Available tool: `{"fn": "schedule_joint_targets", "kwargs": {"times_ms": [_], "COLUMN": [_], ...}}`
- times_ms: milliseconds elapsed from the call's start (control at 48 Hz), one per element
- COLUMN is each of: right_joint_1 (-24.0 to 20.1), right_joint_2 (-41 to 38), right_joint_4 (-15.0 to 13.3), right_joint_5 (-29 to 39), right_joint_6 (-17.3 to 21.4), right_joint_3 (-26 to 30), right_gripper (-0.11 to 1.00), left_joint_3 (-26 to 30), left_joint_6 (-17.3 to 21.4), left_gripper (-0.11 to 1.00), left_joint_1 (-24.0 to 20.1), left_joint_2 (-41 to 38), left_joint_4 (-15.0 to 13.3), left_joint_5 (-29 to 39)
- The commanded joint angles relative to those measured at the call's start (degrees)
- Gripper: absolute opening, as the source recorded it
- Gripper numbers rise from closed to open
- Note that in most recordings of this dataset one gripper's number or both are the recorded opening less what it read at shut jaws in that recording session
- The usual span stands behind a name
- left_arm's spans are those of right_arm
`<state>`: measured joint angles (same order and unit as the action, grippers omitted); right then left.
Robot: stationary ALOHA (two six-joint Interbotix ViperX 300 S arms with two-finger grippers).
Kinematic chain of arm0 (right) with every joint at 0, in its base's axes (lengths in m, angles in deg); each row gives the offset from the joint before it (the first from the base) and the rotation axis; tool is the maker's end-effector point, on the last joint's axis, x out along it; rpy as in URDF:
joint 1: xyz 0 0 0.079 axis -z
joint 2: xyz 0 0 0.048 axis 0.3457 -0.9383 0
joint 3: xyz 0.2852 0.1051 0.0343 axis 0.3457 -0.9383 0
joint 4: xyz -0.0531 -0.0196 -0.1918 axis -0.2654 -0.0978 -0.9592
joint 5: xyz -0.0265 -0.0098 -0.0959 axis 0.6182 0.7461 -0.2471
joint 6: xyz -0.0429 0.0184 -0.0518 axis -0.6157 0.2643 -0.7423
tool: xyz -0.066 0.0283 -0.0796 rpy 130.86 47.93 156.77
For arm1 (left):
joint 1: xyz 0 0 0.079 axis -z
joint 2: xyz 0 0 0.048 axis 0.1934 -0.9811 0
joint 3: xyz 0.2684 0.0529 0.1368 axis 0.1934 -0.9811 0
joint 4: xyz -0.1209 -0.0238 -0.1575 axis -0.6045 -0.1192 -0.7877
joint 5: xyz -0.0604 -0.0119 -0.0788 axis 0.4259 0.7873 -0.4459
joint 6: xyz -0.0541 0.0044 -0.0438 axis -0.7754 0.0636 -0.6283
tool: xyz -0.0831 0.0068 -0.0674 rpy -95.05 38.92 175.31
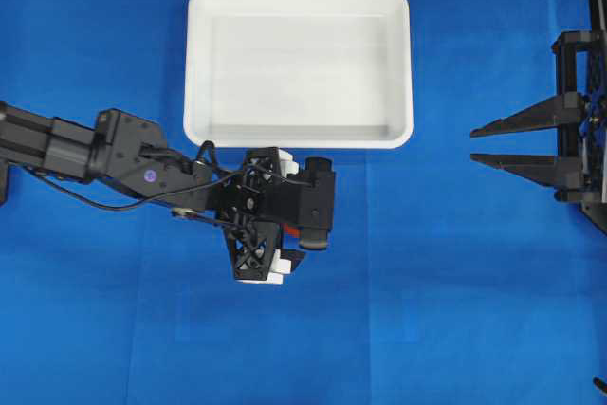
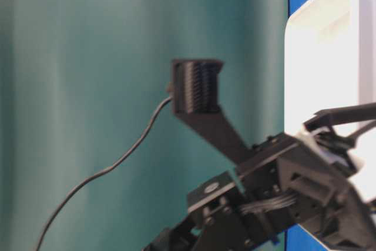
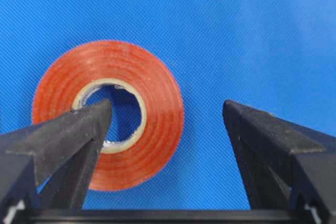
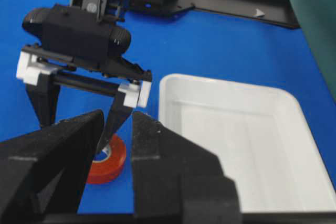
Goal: Place one roll of tape in the white case with the left arm.
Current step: 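Lower the left gripper and close it on the red tape roll, then lift the tape roll and carry it over the white tray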
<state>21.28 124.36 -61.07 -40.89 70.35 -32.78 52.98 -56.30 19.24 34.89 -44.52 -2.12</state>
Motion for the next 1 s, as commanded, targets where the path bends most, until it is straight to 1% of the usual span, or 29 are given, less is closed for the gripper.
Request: {"fn": "schedule_joint_targets", "kwargs": {"times_ms": [0, 104, 167, 208, 313, 354, 542, 709, 792, 875, 917, 980], "right_joint_1": [0.09, 0.09, 0.09, 0.09, 0.09, 0.09, 0.09, 0.09, 0.09, 0.09, 0.09, 0.09], "right_joint_2": [-0.35, -0.35, -0.35, -0.35, -0.35, -0.35, -0.35, -0.44, -0.53, -0.53, -0.62, -0.62], "right_joint_4": [0.0, 0.0, 0.0, 0.0, 0.0, 0.0, 0.0, 0.0, 0.0, 0.0, 0.0, 0.0], "right_joint_5": [-0.18, -0.09, -0.09, -0.09, -0.09, -0.09, -0.09, -0.09, -0.09, -0.09, -0.09, -0.09], "right_joint_6": [0.09, 0.09, 0.09, 0.09, 0.09, 0.09, 0.18, 0.18, 0.18, 0.18, 0.18, 0.18], "right_joint_3": [0.7, 0.7, 0.7, 0.7, 0.7, 0.7, 0.7, 0.7, 0.7, 0.7, 0.7, 0.7], "right_gripper": [-0.11, -0.11, -0.11, -0.11, -0.11, -0.11, -0.11, -0.11, -0.11, -0.11, -0.11, -0.11], "left_joint_3": [1.76, 2.11, 2.29, 2.46, 2.55, 2.64, 3.69, 3.87, 3.96, 3.87, 3.78, 3.6], "left_joint_6": [-0.09, -0.09, -0.09, -0.09, 0.18, 0.18, 0.26, 0.62, 1.49, 2.9, 3.6, 4.92], "left_gripper": [0.83, 0.8, 0.74, 0.65, 0.35, 0.25, 0.25, 0.25, 0.25, 0.25, 0.25, 0.25], "left_joint_1": [0.18, 0.18, 0.18, 0.18, 0.18, 0.18, 0.35, 0.44, 0.0, -1.32, -2.55, -5.71], "left_joint_2": [0.35, -0.18, -0.26, -0.18, -0.09, 0.26, 4.13, 10.72, 14.15, 16.79, 17.23, 17.14], "left_joint_4": [0.18, 0.26, 0.35, 0.44, 0.53, 0.53, 0.7, 0.97, 2.02, 2.99, 2.99, 3.08], "left_joint_5": [0.7, 2.46, 3.6, 4.39, 5.98, 6.77, 9.32, 9.76, 10.46, 10.9, 10.9, 10.9]}}
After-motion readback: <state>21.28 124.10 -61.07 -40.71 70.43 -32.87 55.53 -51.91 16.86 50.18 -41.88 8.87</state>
